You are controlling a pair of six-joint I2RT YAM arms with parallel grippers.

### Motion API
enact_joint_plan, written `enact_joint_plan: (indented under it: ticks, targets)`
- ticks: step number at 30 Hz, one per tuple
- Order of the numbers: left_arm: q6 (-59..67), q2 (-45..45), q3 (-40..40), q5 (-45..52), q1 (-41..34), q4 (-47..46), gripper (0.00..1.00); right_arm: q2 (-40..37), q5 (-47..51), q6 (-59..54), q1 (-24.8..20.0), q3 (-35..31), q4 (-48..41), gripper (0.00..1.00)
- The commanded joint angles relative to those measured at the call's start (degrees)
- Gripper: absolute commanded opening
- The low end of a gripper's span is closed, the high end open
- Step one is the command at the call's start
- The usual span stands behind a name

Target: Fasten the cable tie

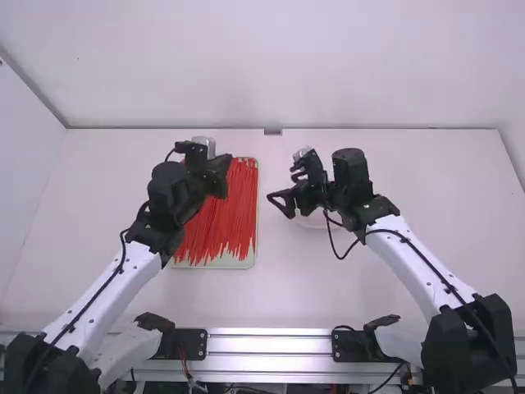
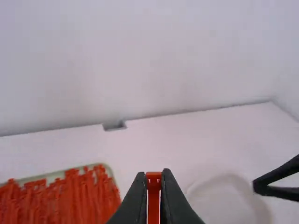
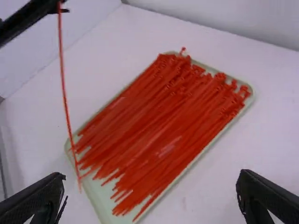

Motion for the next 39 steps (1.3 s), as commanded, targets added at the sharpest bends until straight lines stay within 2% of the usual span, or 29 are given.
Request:
enact_joint_plan:
  ticks: [1,2,9,13,24,30,32,36,38,39]
  targets:
    - [-1.9,0.4,-0.3,6.0,0.3,2.3,0.02,0.3,-2.8,0.3,0.7,1.8,1.2,0.98]
    - [-2.1,0.5,-0.3,8.3,0.3,4.0,0.02,0.3,-2.8,0.3,1.3,1.8,2.5,0.98]
    - [-9.3,0.6,-0.3,8.1,0.3,8.2,0.02,0.3,-1.5,0.3,4.7,1.8,8.4,0.98]
    - [-12.8,0.6,-0.3,8.1,0.2,9.9,0.02,0.3,2.8,3.9,6.2,1.8,11.3,0.98]
    - [-15.1,0.6,-0.3,10.7,-1.7,15.5,0.02,0.3,6.3,4.4,10.0,1.8,15.3,0.99]
    - [-17.2,0.6,-0.3,11.9,-1.6,16.9,0.02,0.3,7.0,4.4,10.8,1.8,15.3,0.85]
    - [-17.3,0.6,-0.3,13.7,-1.7,17.5,0.02,0.3,6.9,4.4,10.8,1.8,15.3,0.72]
    - [-18.0,0.7,-0.3,14.1,-1.6,17.7,0.02,0.3,6.9,4.4,10.8,1.8,15.3,0.56]
    - [-17.7,0.7,-0.3,14.1,-1.8,18.1,0.02,0.3,6.7,4.4,10.7,1.8,15.3,0.42]
    - [-17.7,0.7,-0.3,14.1,-1.8,18.1,0.02,0.3,6.7,4.4,10.7,1.8,15.3,0.41]
